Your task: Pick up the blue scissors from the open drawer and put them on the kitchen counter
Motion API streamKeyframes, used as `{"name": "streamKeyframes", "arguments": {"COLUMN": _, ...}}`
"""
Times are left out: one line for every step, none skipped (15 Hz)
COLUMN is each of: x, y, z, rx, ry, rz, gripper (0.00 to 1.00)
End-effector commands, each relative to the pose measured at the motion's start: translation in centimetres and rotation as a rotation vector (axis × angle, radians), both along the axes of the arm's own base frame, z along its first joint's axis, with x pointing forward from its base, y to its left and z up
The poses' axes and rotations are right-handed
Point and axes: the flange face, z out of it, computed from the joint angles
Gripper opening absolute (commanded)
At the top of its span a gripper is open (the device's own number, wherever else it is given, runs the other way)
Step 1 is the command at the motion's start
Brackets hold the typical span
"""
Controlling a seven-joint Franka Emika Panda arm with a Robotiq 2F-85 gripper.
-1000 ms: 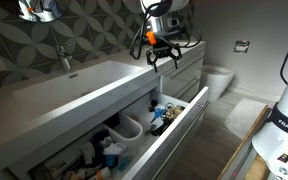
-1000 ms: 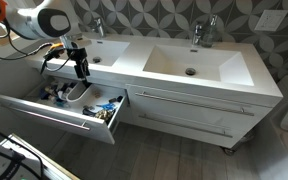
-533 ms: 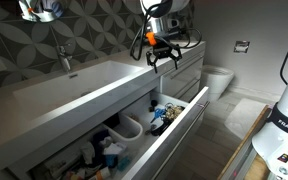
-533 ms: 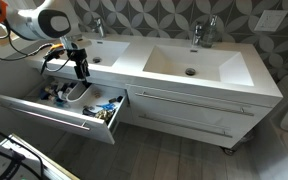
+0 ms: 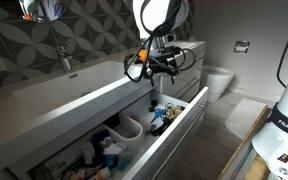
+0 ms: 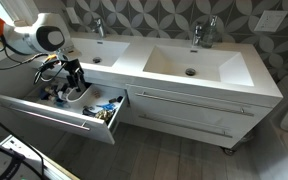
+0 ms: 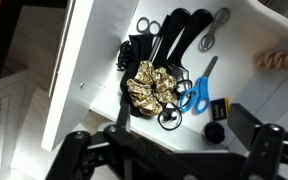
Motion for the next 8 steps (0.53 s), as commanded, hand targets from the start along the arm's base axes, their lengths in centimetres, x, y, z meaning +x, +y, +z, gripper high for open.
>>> {"name": "streamKeyframes", "arguments": {"x": -1.1, "y": 0.7, "z": -2.0, "rx": -0.020, "ry": -0.090, "rz": -0.076, "gripper": 1.00}}
{"name": "streamKeyframes", "arguments": {"x": -1.3, "y": 0.7, "z": -2.6, "rx": -0.018, "ry": -0.119, "rz": -0.099, "gripper": 1.00}}
{"name": "streamKeyframes", "arguments": {"x": -1.5, "y": 0.6, "z": -3.1, "rx": -0.025, "ry": -0.149, "rz": -0.126, "gripper": 1.00}}
{"name": "streamKeyframes", "arguments": {"x": -1.7, "y": 0.5, "z": -3.6, "rx": -0.031, "ry": -0.177, "rz": -0.146, "gripper": 1.00}}
{"name": "streamKeyframes", "arguments": {"x": -1.8, "y": 0.2, "z": -4.2, "rx": -0.046, "ry": -0.203, "rz": -0.161, "gripper": 1.00}}
{"name": "streamKeyframes", "arguments": {"x": -1.8, "y": 0.0, "z": -4.7, "rx": -0.052, "ry": -0.219, "rz": -0.179, "gripper": 1.00}}
{"name": "streamKeyframes", "arguments": {"x": -1.9, "y": -0.3, "z": -5.3, "rx": -0.063, "ry": -0.233, "rz": -0.198, "gripper": 1.00}}
{"name": "streamKeyframes", "arguments": {"x": -2.0, "y": -0.5, "z": -5.9, "rx": -0.066, "ry": -0.242, "rz": -0.214, "gripper": 1.00}}
